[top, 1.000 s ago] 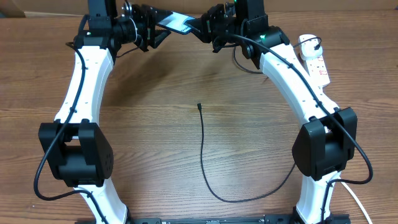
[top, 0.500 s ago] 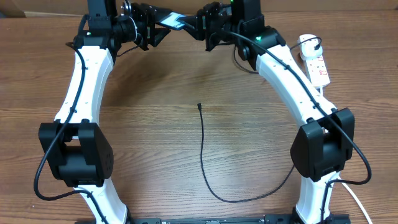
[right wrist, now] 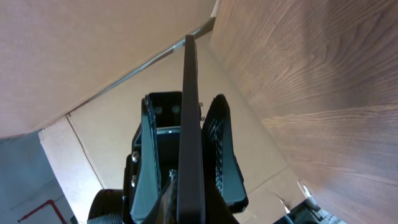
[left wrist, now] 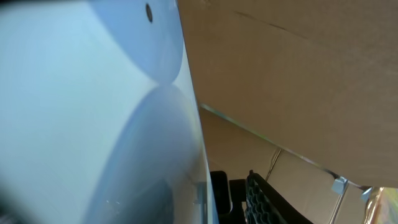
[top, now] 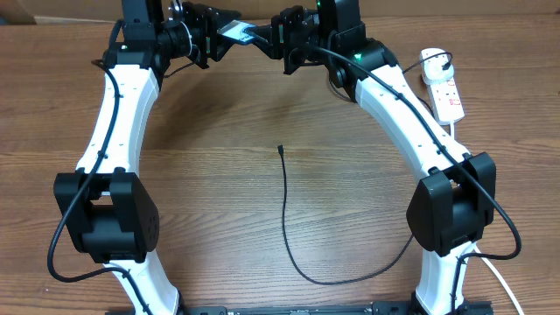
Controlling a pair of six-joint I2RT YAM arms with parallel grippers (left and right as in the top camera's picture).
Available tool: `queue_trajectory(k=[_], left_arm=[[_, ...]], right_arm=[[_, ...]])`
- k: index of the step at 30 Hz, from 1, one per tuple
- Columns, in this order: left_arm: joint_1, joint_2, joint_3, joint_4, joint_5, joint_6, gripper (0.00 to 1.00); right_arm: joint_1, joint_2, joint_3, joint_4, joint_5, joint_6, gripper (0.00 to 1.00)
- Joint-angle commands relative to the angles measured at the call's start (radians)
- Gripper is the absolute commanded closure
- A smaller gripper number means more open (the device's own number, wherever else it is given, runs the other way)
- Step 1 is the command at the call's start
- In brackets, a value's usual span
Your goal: Plug charger to phone and switch on socket
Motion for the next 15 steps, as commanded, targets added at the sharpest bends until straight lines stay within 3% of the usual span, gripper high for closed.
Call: queue_trajectory(k=[1,15], left_arm=[[-0.002,-0.036,0.005,0.002,0.002,-0.021,0.60],[-0.002,-0.036,0.005,-0.011,0.006,-0.046,0.62]], right_arm=[[0.000,-0.034,0.020,0.007,0.017,-0.004,0.97],[-0.001,-0.033,0.020,0.007,0.056,-0.056,0.97]])
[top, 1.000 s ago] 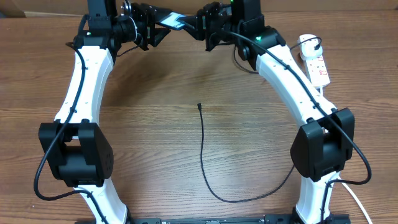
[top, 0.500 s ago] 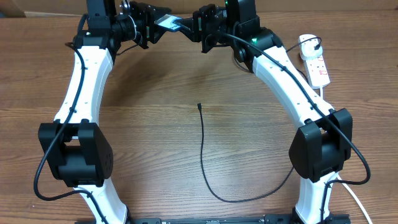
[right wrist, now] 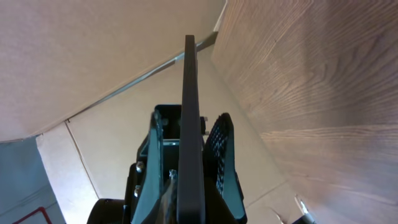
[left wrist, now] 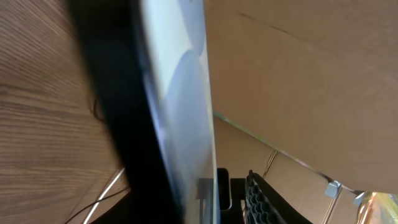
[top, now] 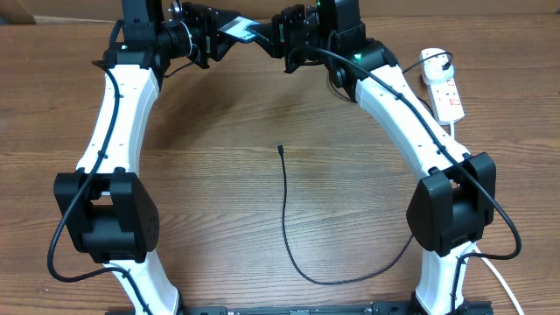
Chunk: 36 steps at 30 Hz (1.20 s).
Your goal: Plug charger to phone and switch on socket
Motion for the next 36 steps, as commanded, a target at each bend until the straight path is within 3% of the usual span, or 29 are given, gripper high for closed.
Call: queue_trajectory(k=[1,29,36], left_arm=[[-0.002,-0.036,0.005,-0.002,0.005,-0.011,0.63],[-0.002,-0.036,0.005,-0.002,0.005,-0.026,0.71],[-0.002,-0.036,0.005,-0.002,0.005,-0.026,0.78]], right_arm=[[-0.001,-0.033,0.020,0.008,0.004,-0.019,0.97],[-0.001,-0.033,0.020,0.000,-0.019,-0.018,0.97],[0.004,-0.033,0.020,0.000,-0.023,-0.019,0.96]])
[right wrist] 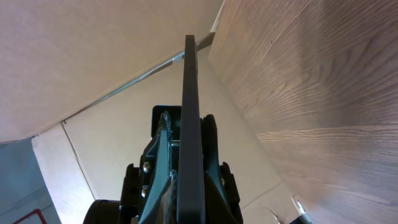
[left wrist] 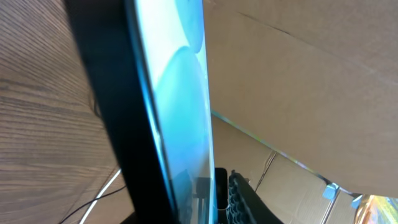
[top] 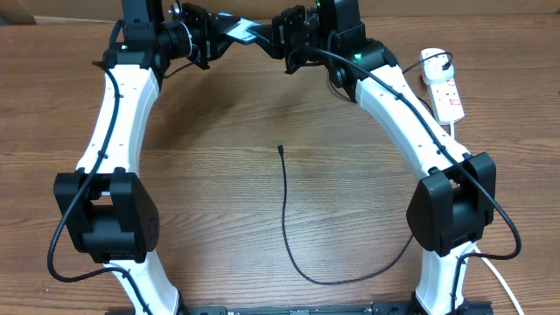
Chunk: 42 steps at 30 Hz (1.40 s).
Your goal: Plug charger to phone and switch on socket
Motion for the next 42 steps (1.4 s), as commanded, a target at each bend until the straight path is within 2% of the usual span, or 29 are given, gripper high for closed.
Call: queue_trajectory(k=[1,6,12,18,25,28,35,42], left_arm=[[-0.002,-0.036,0.005,0.001,0.005,-0.014,0.77],[-0.002,-0.036,0.005,0.001,0.006,-0.014,0.77],[-0.002,-0.036,0.005,0.001,0.006,-0.014,0.83],[-0.002,-0.036,0.005,0.001,0.006,-0.014,0.85],[-0.002,-0.036,0.005,0.001,0.006,-0.014,0.86],[-0.002,-0.036,0.005,0.000,0.008,-0.014,0.87],[-0.002,-0.036,0.005,0.001,0.013,-0.013,0.96],[-0.002,-0.036,0.005,0.001,0.011,-0.004,0.96]], right_arm=[[0.005,-0.033,0.020,0.014,-0.021,-0.007,0.97],[0.016,-0.033,0.020,0.015,-0.021,-0.007,0.96],[0.018,-0.033,0.020,0.014,-0.022,-0.007,0.96],[0.018,-0.033,0.020,0.014,-0.029,-0.007,0.95],[0.018,-0.033,0.020,0.006,-0.051,-0.007,0.84],[0.018,-0.033,0.020,0.006,-0.055,-0.008,0.69],[0.018,-0.033,0.020,0.007,-0.067,-0.023,0.69],[0.018,-0.033,0.020,0.007,-0.074,-0.062,0.67]])
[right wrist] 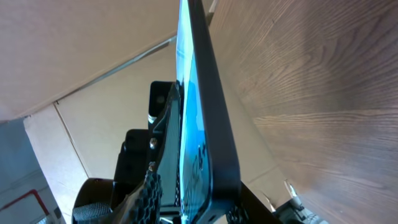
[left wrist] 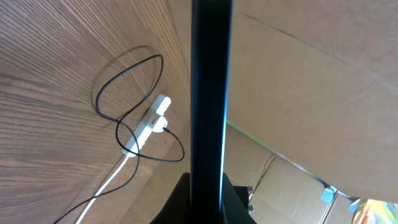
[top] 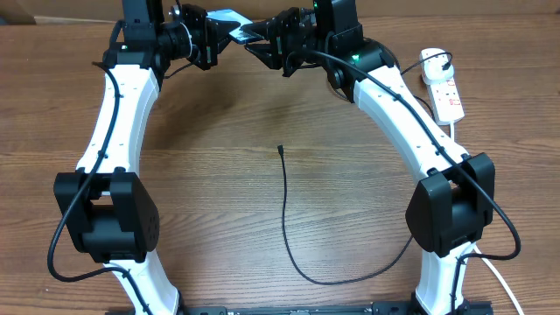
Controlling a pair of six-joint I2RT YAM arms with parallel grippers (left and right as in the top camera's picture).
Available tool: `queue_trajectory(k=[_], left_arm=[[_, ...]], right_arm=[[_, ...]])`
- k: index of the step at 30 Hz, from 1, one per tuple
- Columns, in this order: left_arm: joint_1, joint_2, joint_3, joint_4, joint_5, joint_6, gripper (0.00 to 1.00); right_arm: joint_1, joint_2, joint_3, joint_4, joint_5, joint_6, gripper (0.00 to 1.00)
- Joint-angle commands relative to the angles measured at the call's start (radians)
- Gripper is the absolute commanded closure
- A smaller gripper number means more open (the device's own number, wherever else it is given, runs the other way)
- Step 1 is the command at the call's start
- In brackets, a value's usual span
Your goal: Plug charger to phone and switch on socket
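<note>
A dark phone (top: 236, 24) with a lit blue screen hangs in the air over the table's far edge, between my two grippers. My left gripper (top: 217, 28) is shut on it; in the left wrist view the phone (left wrist: 211, 93) stands edge-on between the jaws (left wrist: 210, 194). My right gripper (top: 267, 37) is at the phone's other end and stands open. There the phone (right wrist: 202, 124) tilts, and the ribbed pad (right wrist: 151, 190) stays off the screen. The black charger cable (top: 285, 210) lies on the table, its plug tip (top: 280, 149) free. The white socket strip (top: 444, 86) lies far right.
A plug with a black lead sits in the socket strip's far end (top: 435, 59). The strip (left wrist: 149, 124) and its looped lead also show in the left wrist view. Cardboard boxes (left wrist: 298, 81) stand behind the wooden table (top: 219, 175). Both arms arch over the table's sides.
The phone now sits exactly edge-on in the left wrist view, with the left jaws tight on it. In the right wrist view it has tilted, and the right jaws have come apart from it.
At first my right gripper held the phone edge-on, with the left fingers spread round its far end and the screen filling the left wrist view. The left fingers then stood closer to the phone. Now the left gripper holds it and the right is open.
</note>
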Motion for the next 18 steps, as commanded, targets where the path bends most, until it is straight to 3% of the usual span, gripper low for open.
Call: queue_trajectory(k=[1,6,12,18], left_arm=[[-0.002,-0.036,0.005,0.009,0.009,0.016,0.96],[-0.001,-0.036,0.005,0.005,-0.006,0.063,0.96],[0.000,-0.036,0.005,-0.020,-0.029,0.095,0.96],[0.000,-0.036,0.005,-0.037,-0.042,0.153,0.96]], right_arm=[[0.009,-0.033,0.020,0.006,-0.011,-0.053,0.67],[0.005,-0.033,0.020,0.006,-0.009,-0.116,0.54],[-0.026,-0.038,0.020,-0.015,-0.025,-0.221,0.12],[-0.075,-0.045,0.020,-0.155,-0.026,-0.333,0.10]])
